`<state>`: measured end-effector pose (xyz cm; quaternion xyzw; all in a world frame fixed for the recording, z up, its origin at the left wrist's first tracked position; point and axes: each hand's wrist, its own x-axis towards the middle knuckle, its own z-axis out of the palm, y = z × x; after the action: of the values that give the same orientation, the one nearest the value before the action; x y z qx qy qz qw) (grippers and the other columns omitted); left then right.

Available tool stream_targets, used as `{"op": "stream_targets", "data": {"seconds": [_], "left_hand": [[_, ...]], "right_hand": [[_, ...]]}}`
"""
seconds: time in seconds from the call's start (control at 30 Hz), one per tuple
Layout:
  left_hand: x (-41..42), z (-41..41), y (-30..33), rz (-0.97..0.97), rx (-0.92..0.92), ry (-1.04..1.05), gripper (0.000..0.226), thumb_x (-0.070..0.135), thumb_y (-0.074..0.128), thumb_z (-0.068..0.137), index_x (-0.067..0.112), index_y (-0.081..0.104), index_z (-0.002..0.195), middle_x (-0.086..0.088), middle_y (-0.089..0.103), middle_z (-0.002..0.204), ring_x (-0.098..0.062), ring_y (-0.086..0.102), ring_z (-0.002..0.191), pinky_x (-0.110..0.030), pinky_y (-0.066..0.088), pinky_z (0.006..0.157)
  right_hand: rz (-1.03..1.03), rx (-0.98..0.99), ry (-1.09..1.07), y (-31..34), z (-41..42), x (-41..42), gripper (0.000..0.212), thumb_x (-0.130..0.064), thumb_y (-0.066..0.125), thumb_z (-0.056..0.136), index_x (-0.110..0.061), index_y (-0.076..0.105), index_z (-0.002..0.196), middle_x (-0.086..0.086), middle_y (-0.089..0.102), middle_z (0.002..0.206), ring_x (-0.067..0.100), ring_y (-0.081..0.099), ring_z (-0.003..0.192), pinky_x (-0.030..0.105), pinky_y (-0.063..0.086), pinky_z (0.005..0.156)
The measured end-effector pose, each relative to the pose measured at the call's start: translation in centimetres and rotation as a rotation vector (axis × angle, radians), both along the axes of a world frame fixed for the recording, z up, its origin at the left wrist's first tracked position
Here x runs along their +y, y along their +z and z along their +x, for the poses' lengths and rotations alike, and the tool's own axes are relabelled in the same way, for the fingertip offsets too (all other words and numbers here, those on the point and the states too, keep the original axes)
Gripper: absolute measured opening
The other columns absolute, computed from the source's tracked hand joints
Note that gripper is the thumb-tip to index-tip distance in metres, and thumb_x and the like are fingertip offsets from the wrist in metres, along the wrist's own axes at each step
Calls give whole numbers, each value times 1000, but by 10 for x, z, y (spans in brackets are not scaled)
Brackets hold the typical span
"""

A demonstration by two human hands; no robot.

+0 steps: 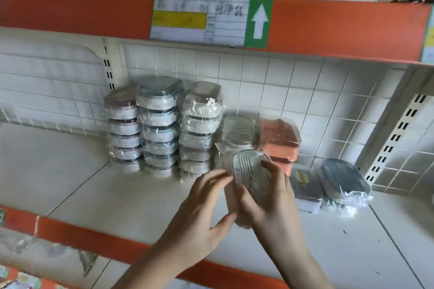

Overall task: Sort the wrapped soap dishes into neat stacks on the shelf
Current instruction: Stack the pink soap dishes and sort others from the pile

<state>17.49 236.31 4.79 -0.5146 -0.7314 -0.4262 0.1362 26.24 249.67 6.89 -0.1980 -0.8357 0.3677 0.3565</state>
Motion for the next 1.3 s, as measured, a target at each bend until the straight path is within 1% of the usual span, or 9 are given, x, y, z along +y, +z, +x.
{"op": "stream_targets", "data": {"seconds": [0.17, 0.3, 0.43, 0.57, 0.67, 0.77, 0.93, 1.07, 1.3], "left_hand": [[-2, -31, 9, -24, 110, -81, 94, 58, 59, 69, 22, 17, 145, 11, 17, 148, 2, 11, 141, -6, 9, 109], [12, -57, 25, 95, 85, -111, 87, 55, 59, 74, 14, 24, 143, 6, 25, 147, -2, 20, 138, -8, 13, 110], [27, -74, 40, 133, -50, -169, 94, 56, 69, 70, 5, 34, 141, -3, 35, 143, -6, 30, 133, -16, 23, 110], [42, -82, 53, 178, -21, -127, 89, 60, 60, 69, 1, 44, 134, 0, 45, 124, -3, 40, 116, -4, 27, 99], [50, -84, 58, 146, -2, -36, 91, 66, 56, 70, 3, 46, 134, -8, 50, 121, -16, 46, 115, -18, 35, 97], [58, -85, 61, 134, 4, 67, 77, 48, 68, 74, 4, 47, 135, -9, 52, 122, -23, 50, 116, -31, 43, 94], [64, -90, 60, 155, 17, 206, 68, 36, 74, 76, 7, 50, 133, -9, 57, 120, -24, 56, 110, -34, 48, 86], [71, -91, 59, 157, 25, 276, 64, 33, 72, 79, 7, 50, 133, -10, 59, 125, -25, 57, 112, -30, 47, 88], [81, -85, 53, 79, 20, 391, 59, 39, 61, 88, 12, 44, 138, -10, 65, 107, -24, 62, 93, -30, 48, 70]], "right_hand": [[-39, 54, 36, 12, -11, -13, 82, -79, 54, 64, -32, 43, 130, -11, 51, 125, 13, 46, 122, 44, 40, 101], [4, 40, 78, 31, -20, -14, 80, -72, 62, 61, -38, 39, 130, -16, 50, 129, 2, 45, 125, 32, 39, 104], [46, 21, 81, 48, -25, 5, 81, -51, 80, 62, -41, 37, 130, -16, 48, 131, 11, 49, 124, 42, 45, 100], [91, -5, 90, 58, -35, 28, 78, -20, 84, 68, -32, 40, 131, -10, 49, 131, 9, 49, 122, 41, 45, 102], [65, 1, 71, 61, -45, 42, 73, -37, 80, 66, -29, 46, 129, -3, 54, 127, 12, 53, 119, 41, 48, 100], [77, -13, 24, 61, -57, 51, 66, -40, 79, 69, -30, 50, 127, -4, 56, 124, 11, 55, 115, 40, 50, 97], [155, -64, 17, 68, -72, 59, 60, -42, 76, 74, -24, 52, 127, 4, 60, 120, 22, 60, 106, 44, 51, 93], [294, -170, -18, 76, -82, 64, 57, -39, 73, 80, -21, 51, 130, 2, 61, 123, 18, 63, 104, 16, 40, 76], [464, -298, -34, 81, -91, 73, 47, -39, 66, 86, -22, 54, 129, 3, 62, 121, 19, 59, 101, 16, 25, 63]]}}
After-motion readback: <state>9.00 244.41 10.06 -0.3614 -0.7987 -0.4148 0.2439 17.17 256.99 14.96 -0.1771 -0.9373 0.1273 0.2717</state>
